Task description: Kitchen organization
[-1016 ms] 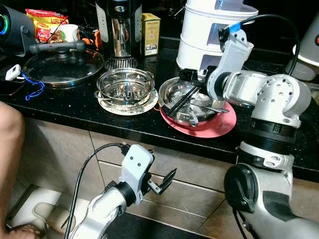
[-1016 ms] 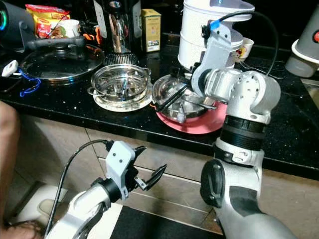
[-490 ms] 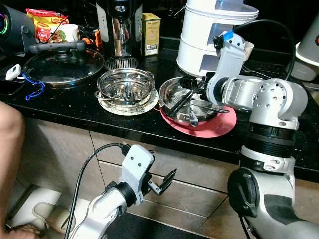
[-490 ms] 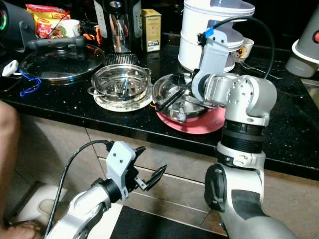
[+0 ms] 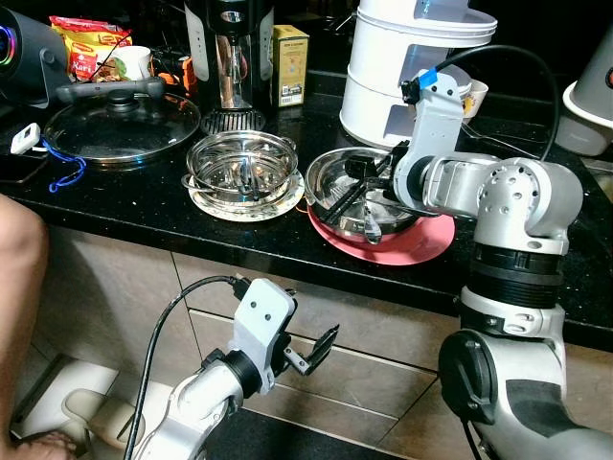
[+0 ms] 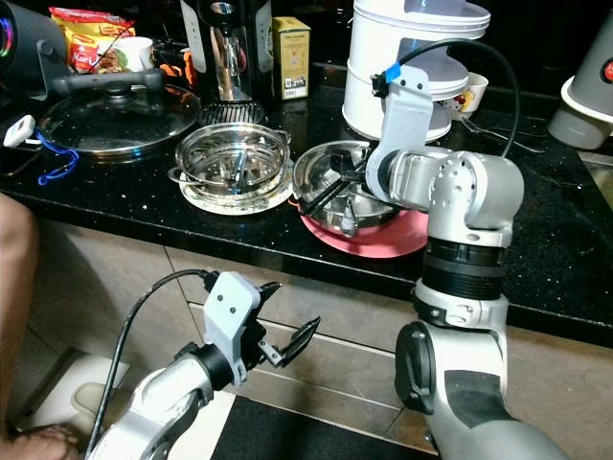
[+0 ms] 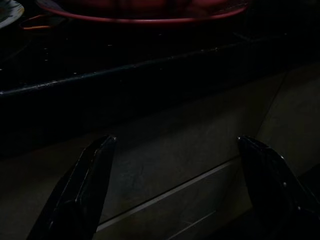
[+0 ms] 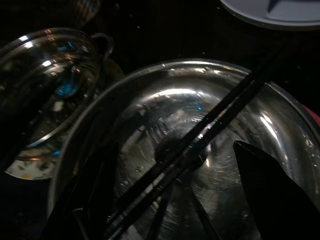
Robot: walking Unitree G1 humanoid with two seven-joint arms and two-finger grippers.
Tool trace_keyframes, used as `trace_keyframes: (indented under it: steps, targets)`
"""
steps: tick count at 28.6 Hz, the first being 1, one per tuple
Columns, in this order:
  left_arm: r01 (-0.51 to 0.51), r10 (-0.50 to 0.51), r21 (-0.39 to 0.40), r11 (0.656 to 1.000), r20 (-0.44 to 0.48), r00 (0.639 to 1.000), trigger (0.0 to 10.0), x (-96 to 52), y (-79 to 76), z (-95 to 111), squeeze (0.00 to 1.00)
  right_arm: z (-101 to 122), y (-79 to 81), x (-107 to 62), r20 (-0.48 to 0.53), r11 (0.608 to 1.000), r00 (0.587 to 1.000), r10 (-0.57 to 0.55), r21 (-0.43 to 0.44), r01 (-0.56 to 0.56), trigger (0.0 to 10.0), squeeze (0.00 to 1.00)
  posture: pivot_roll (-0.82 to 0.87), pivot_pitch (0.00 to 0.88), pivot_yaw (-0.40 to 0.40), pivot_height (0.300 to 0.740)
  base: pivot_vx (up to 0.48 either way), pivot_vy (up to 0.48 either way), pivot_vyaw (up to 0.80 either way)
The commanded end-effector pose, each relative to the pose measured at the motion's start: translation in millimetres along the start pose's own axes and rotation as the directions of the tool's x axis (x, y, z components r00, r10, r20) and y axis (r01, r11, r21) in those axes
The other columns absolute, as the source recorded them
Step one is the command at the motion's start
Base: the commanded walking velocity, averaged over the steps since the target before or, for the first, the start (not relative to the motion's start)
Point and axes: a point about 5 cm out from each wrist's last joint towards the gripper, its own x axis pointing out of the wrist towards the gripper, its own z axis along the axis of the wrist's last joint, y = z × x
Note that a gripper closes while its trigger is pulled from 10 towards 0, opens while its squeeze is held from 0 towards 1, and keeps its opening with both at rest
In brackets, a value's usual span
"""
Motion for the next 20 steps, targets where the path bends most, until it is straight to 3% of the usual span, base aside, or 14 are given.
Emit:
trace_keyframes:
  steps: [1, 10, 14, 17, 20]
  targets:
    - [0.003, -0.003, -0.009, 1.0, -0.013, 1.0, 10.0, 0.5, -1.4, -1.7, 0.0, -4.6, -1.6, 0.2, -0.009, 1.0, 1.0, -0.016, -0.013, 0.016, 10.0, 0.0, 0.0, 0.05, -0.08, 0.74, 0.0, 0.0, 0.0]
    - [0.001, -0.001, -0.012, 1.0, 0.0, 1.0, 10.0, 0.3, -1.6, 0.2, 0.0, -13.8, 5.6, 3.8, -0.036, 1.0, 0.999, -0.006, -0.026, 0.005, 10.0, 0.0, 0.0, 0.051, -0.083, 0.74, 0.0, 0.0, 0.0]
    - [-0.003, 0.003, 0.006, 1.0, 0.049, 0.999, 10.0, -1.9, -1.7, 8.0, 0.0, -13.1, 5.0, 3.9, -0.032, 1.0, 0.999, -0.009, -0.025, 0.008, 10.0, 0.0, 0.0, 0.051, -0.082, 0.74, 0.0, 0.0, 0.0]
    - [-0.017, 0.012, 0.044, 0.999, 0.115, 0.993, 10.0, -2.8, -4.6, 25.4, 0.0, -13.3, 3.7, 4.3, -0.031, 1.0, 0.999, -0.011, -0.024, 0.01, 10.0, 0.0, 0.0, 0.053, -0.084, 0.74, 0.0, 0.0, 0.0]
    - [-0.113, 0.091, 0.09, 0.99, 0.211, 0.973, 10.0, -3.6, 1.7, 52.8, 0.0, -13.4, 3.6, 4.5, -0.032, 1.0, 0.999, -0.01, -0.025, 0.009, 10.0, 0.0, 0.01, 0.054, -0.087, 0.74, 0.0, 0.0, 0.0]
